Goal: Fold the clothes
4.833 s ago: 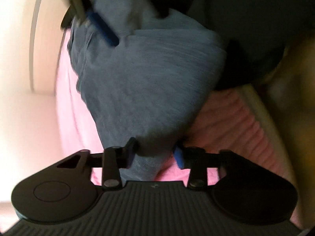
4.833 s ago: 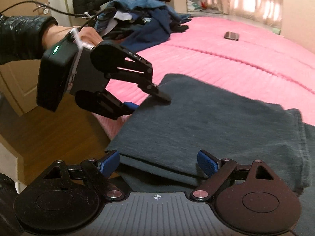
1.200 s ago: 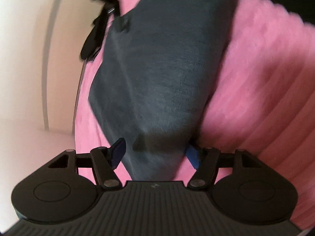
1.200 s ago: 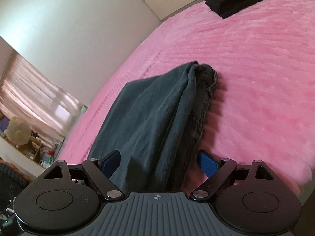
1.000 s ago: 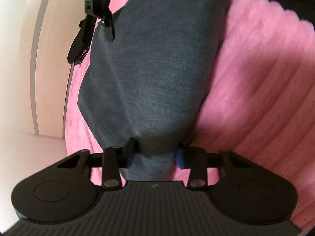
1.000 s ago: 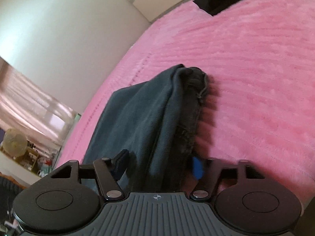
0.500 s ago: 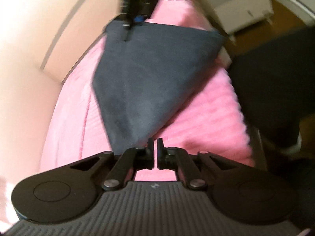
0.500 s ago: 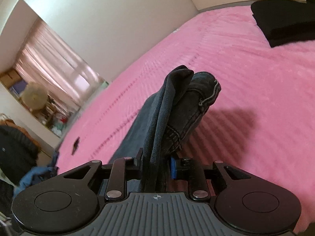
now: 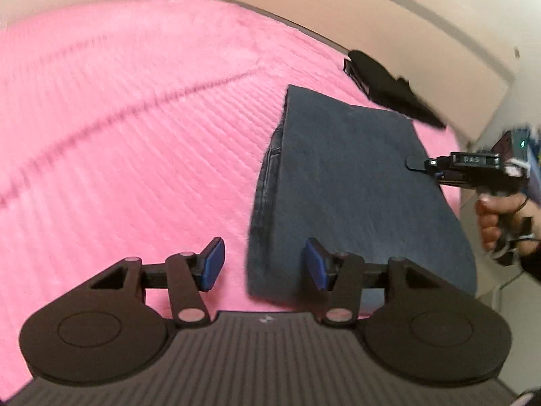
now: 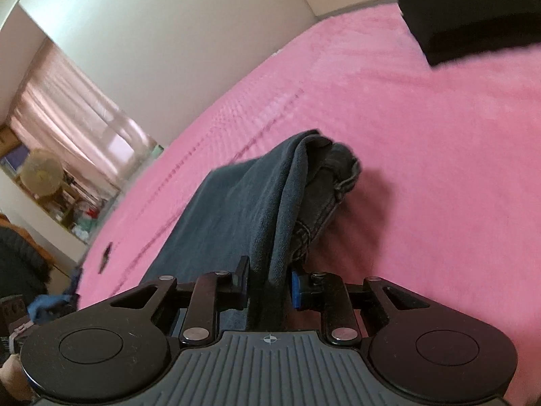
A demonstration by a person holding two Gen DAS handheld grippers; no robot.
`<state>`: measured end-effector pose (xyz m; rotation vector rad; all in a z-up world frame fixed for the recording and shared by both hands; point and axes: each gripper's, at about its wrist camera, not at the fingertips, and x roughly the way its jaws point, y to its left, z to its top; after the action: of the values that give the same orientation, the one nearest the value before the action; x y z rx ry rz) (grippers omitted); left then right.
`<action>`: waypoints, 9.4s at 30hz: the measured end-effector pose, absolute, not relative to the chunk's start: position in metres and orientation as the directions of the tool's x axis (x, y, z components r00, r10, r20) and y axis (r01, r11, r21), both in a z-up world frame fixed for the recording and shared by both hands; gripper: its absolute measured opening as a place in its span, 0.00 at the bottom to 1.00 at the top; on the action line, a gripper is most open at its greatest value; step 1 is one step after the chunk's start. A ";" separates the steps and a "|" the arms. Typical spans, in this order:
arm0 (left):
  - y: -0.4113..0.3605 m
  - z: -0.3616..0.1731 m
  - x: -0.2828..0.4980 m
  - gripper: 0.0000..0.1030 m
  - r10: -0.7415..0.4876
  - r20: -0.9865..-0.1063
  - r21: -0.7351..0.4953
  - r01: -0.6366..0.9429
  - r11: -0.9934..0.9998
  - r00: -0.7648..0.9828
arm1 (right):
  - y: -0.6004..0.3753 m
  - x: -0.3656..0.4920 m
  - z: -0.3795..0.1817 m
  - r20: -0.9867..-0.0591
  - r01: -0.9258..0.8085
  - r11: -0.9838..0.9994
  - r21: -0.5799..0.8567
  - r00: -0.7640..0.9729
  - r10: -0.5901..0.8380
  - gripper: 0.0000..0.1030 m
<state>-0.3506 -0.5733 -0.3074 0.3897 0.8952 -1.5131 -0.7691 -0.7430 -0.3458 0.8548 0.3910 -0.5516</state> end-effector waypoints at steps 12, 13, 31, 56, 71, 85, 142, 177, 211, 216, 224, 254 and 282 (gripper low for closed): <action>-0.569 -0.320 -0.387 0.49 -0.686 -0.704 -0.266 0.964 0.011 -0.186 | -0.748 -0.781 -0.319 -0.569 0.705 0.583 0.405 0.693 -0.442 0.45; -0.568 -0.318 -0.391 0.49 -0.691 -0.703 -0.230 0.973 0.000 -0.166 | -0.730 -0.789 -0.314 -0.550 0.696 0.597 0.398 0.702 -0.452 0.45; -0.558 -0.367 -0.564 0.73 -0.806 -0.592 0.774 0.282 -0.567 0.001 | -0.530 -0.724 -0.384 -0.627 0.057 0.782 -0.621 0.563 -0.539 0.56; -0.592 -0.325 -0.574 0.28 -0.740 -0.671 0.629 0.562 -0.537 0.042 | -0.613 -0.867 -0.411 -0.324 0.398 0.093 0.913 0.844 -0.427 0.88; -0.522 -0.301 -0.617 0.47 -0.669 -0.722 0.320 0.774 -0.546 -0.174 | -0.638 -0.907 -0.380 -0.407 0.522 0.188 0.832 0.804 -0.433 0.26; -0.646 -0.287 -0.421 0.73 -0.686 -0.678 -0.357 0.934 -0.008 -0.265 | -0.741 -0.917 -0.389 -0.491 0.699 0.268 0.663 0.676 -0.550 0.21; -0.625 -0.375 -0.603 0.27 -0.855 -0.518 0.827 0.270 -0.494 0.022 | -0.543 -0.842 -0.386 -0.519 0.193 0.659 -0.727 0.474 -0.711 0.61; -0.371 -0.329 -0.534 0.30 -0.638 -0.593 0.735 0.654 -0.180 0.491 | -0.463 -0.681 -0.385 -0.546 -0.224 0.706 -0.672 0.793 -0.268 0.37; -0.370 -0.285 -0.314 0.14 -0.731 -0.636 -0.270 0.817 0.510 0.247 | -0.682 -0.589 -0.307 -0.617 0.382 0.824 0.419 0.785 -0.050 0.19; -0.378 -0.312 -0.295 0.16 -0.692 -0.683 -0.285 0.788 0.546 0.232 | -0.681 -0.564 -0.322 -0.651 0.333 0.879 0.343 0.758 -0.033 0.20; -0.375 -0.317 -0.289 0.17 -0.696 -0.686 -0.323 0.769 0.552 0.212 | -0.641 -0.559 -0.306 -0.565 0.267 0.949 0.167 0.815 -0.130 0.23; -0.315 -0.312 -0.406 0.47 -0.687 -0.694 -0.240 0.830 0.503 0.216 | -0.497 -0.725 -0.307 -0.581 0.140 0.990 0.026 0.808 -0.099 0.66; -0.364 -0.346 -0.562 0.63 -0.644 -0.502 0.771 0.636 -0.030 0.578 | -0.460 -0.698 -0.301 -0.662 -0.271 0.823 -0.500 0.732 -0.161 0.33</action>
<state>-0.5618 -0.3639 -0.3459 1.2297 -0.0076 -1.0245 -0.6977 -0.4602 -0.3012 -0.6164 0.7592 0.0650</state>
